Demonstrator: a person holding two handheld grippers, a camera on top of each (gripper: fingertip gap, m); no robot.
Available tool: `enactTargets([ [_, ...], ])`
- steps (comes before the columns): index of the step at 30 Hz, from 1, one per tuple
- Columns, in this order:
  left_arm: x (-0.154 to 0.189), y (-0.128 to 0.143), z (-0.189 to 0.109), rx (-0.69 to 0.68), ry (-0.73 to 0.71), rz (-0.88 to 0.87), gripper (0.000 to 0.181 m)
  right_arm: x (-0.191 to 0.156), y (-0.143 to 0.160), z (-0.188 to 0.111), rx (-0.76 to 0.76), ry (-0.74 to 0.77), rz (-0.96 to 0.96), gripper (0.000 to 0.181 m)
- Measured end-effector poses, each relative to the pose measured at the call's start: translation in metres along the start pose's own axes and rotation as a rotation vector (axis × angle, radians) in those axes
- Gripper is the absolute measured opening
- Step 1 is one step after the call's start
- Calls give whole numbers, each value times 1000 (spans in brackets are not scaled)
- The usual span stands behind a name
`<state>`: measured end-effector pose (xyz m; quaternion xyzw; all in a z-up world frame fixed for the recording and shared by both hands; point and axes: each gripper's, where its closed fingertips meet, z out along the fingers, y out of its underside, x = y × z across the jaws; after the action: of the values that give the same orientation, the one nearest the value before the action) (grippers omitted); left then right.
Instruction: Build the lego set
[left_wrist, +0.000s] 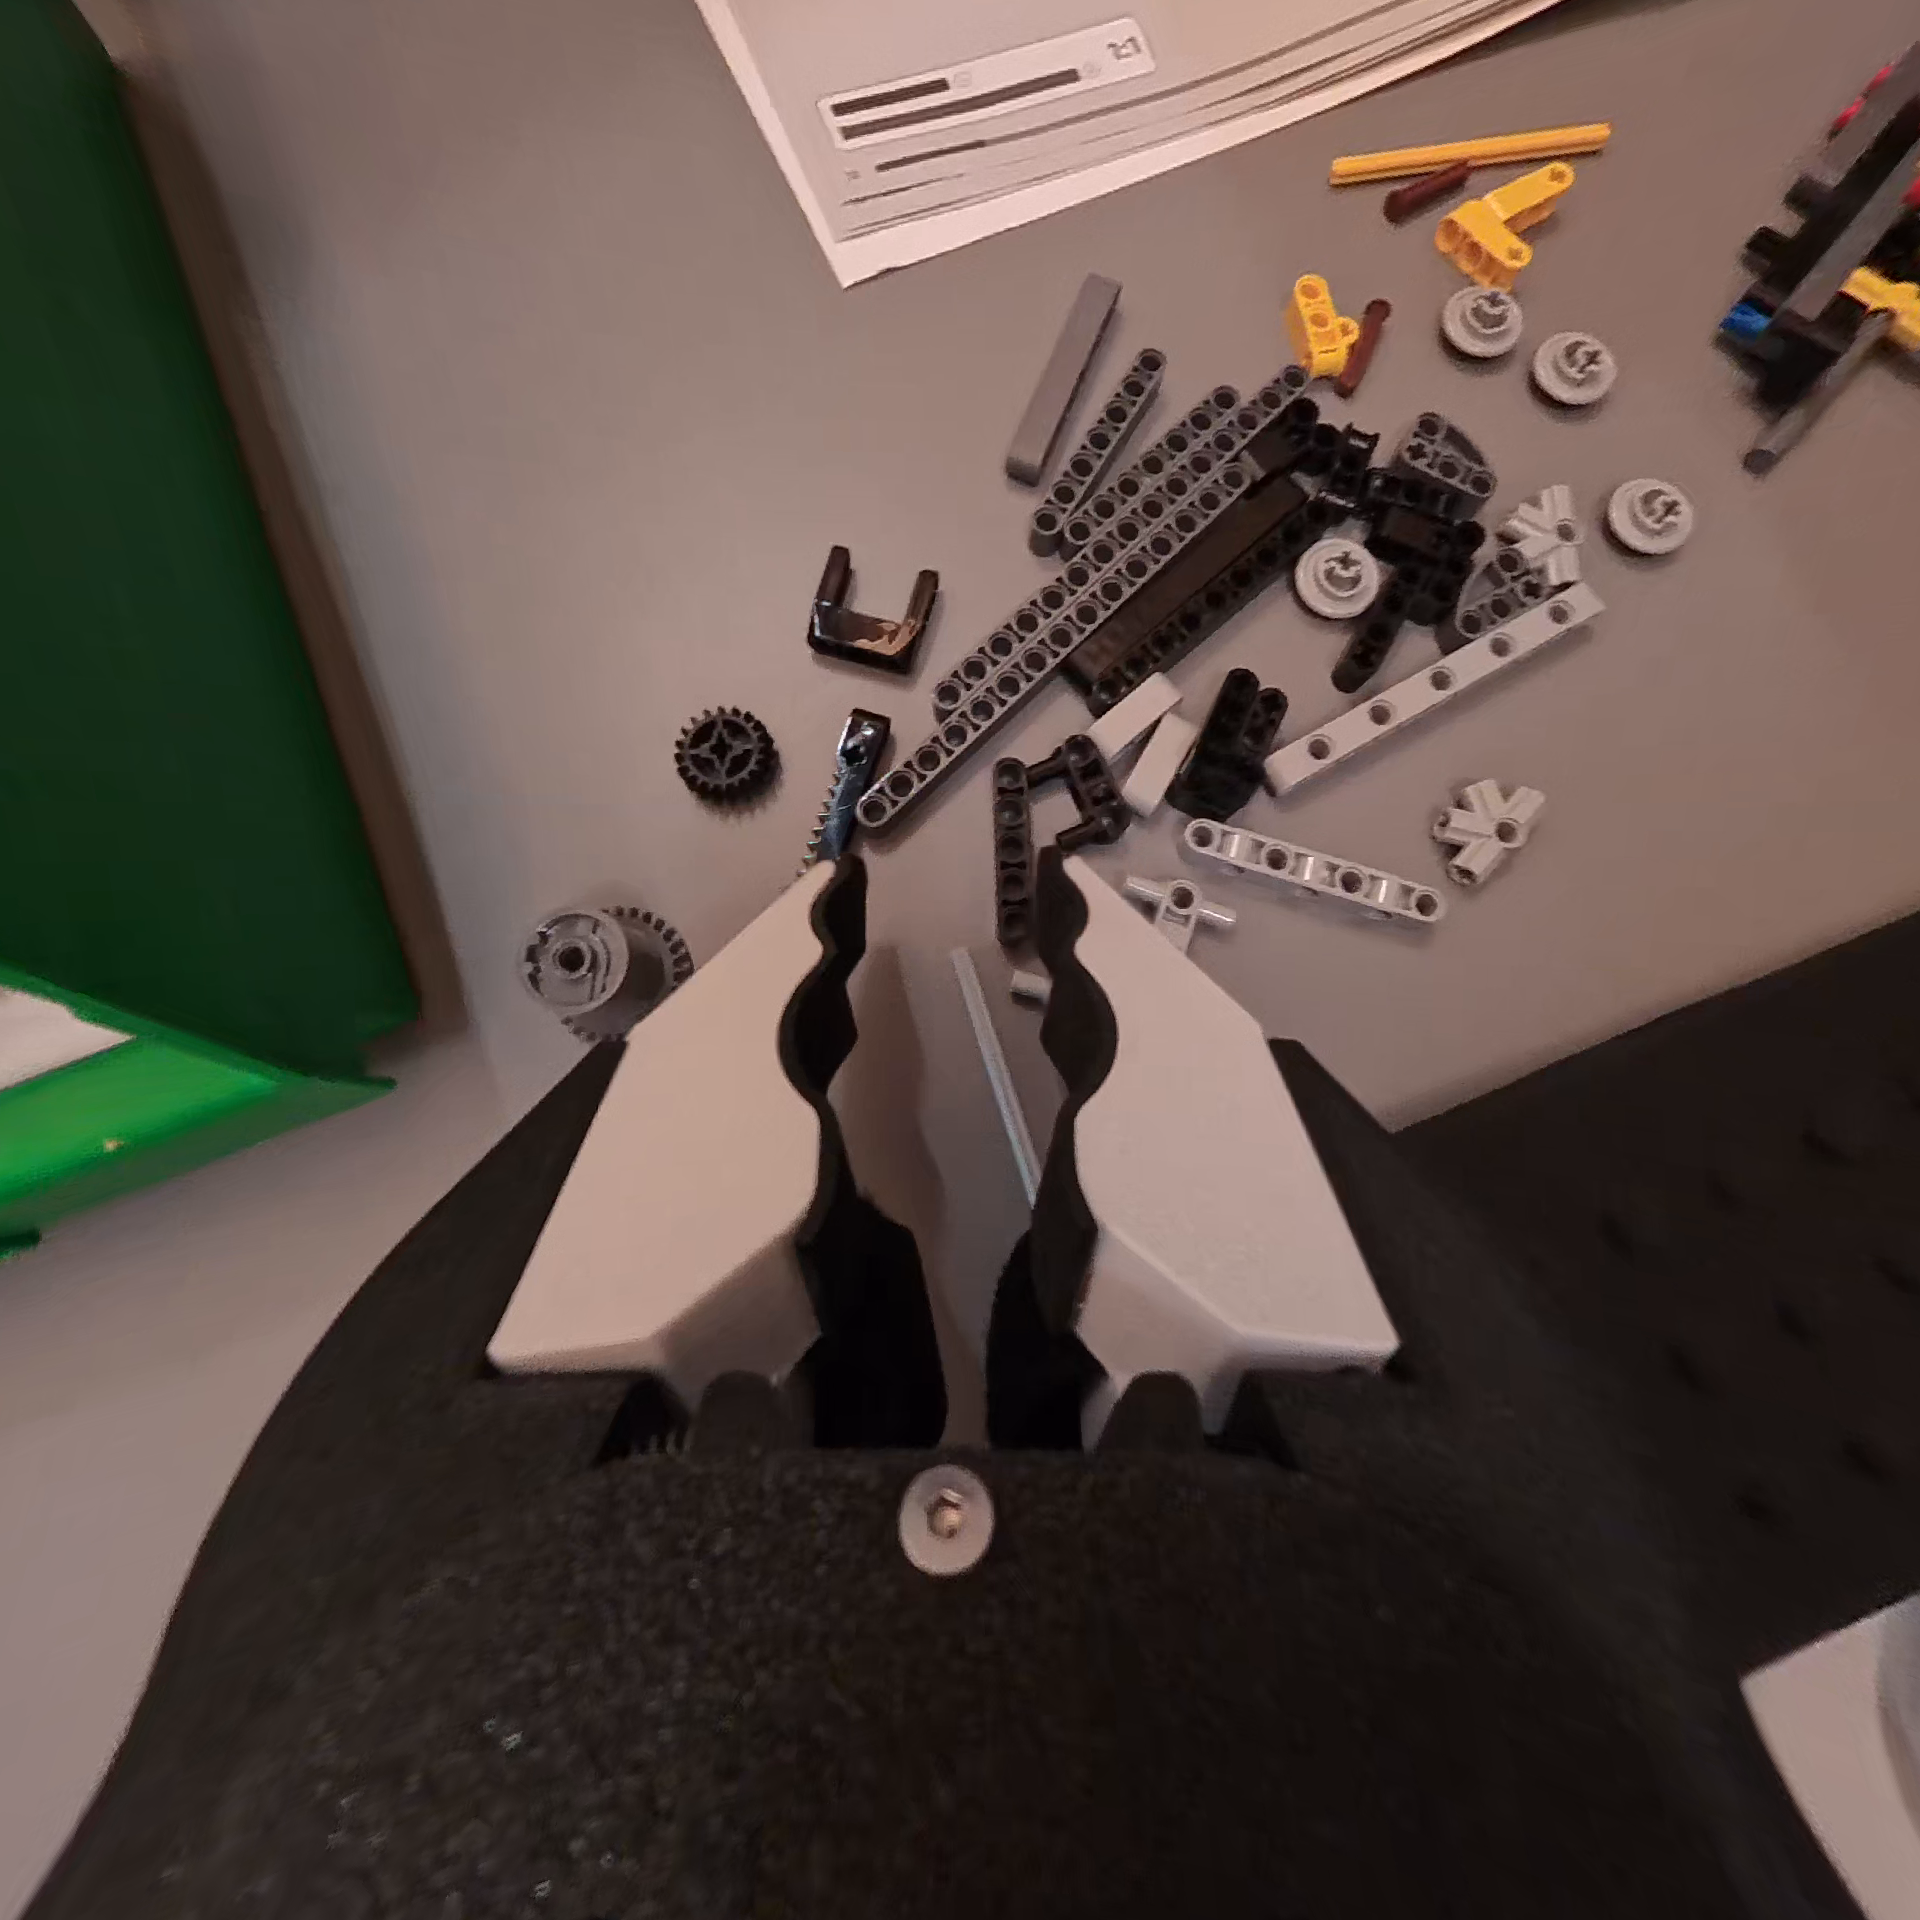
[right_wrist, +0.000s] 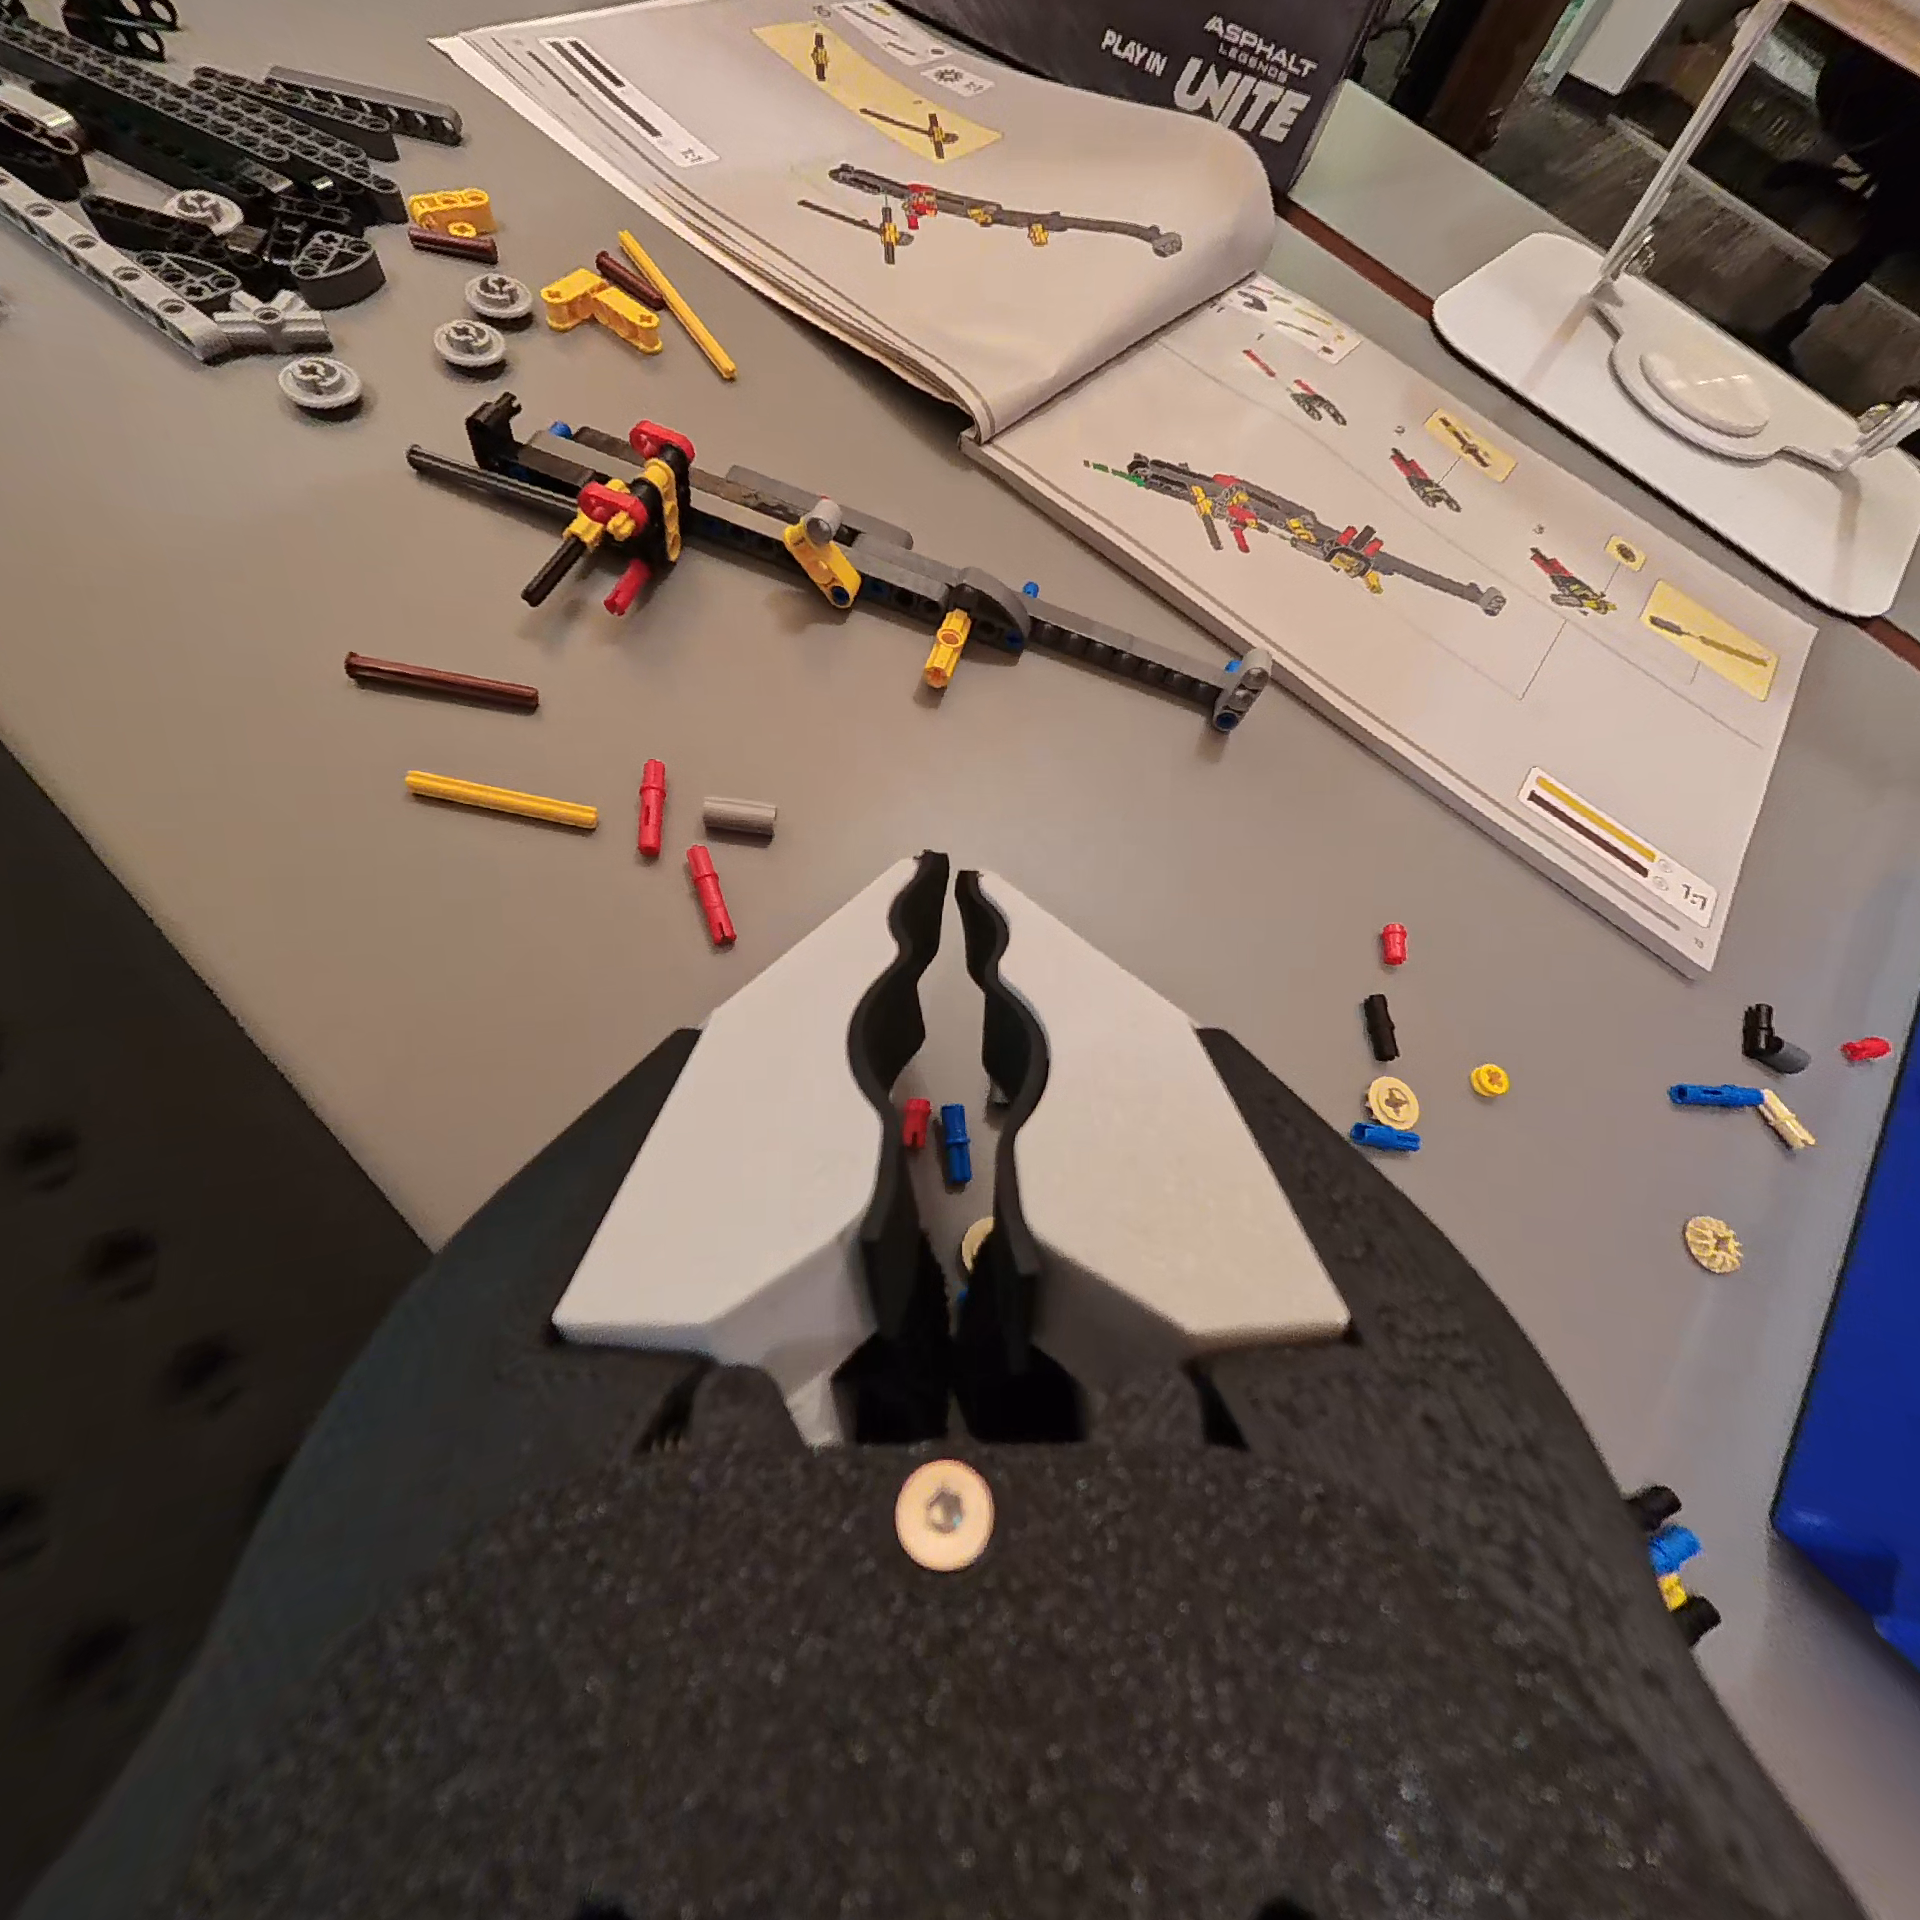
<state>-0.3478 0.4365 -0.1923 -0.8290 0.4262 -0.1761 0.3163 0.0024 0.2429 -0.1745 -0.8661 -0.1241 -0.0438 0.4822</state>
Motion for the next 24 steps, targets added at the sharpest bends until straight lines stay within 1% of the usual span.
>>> enactTargets([
  [1, -1, 0, 1, -2, -5, -5, 28, 0, 0, 0, 1, 1, -1, 2],
  [6, 2, -8, 1, 25, 9, -21, 28, 0, 1, 1, -8, 3, -3, 2],
  [12, -22, -7, -7, 13, -72, -35, 34, 0, 1, 1, -5, 8, -13, 2],
  [15, -23, -6, -12, 13, -59, -39, 34, -1, 1, 1, -6, 5, -14, 2],
  [18, -12, -6, -12, 6, -15, -14, 35, -1, 0, 1, -4, 5, -12, 2],
  [21, 17, -1, -9, -24, 97, 50, 39, 0, 0, 1, -3, 8, -13, 2],
  [24, 43, 0, -6, -20, 182, 140, 36, 0, 0, 1, -4, 14, -20, 2],
])
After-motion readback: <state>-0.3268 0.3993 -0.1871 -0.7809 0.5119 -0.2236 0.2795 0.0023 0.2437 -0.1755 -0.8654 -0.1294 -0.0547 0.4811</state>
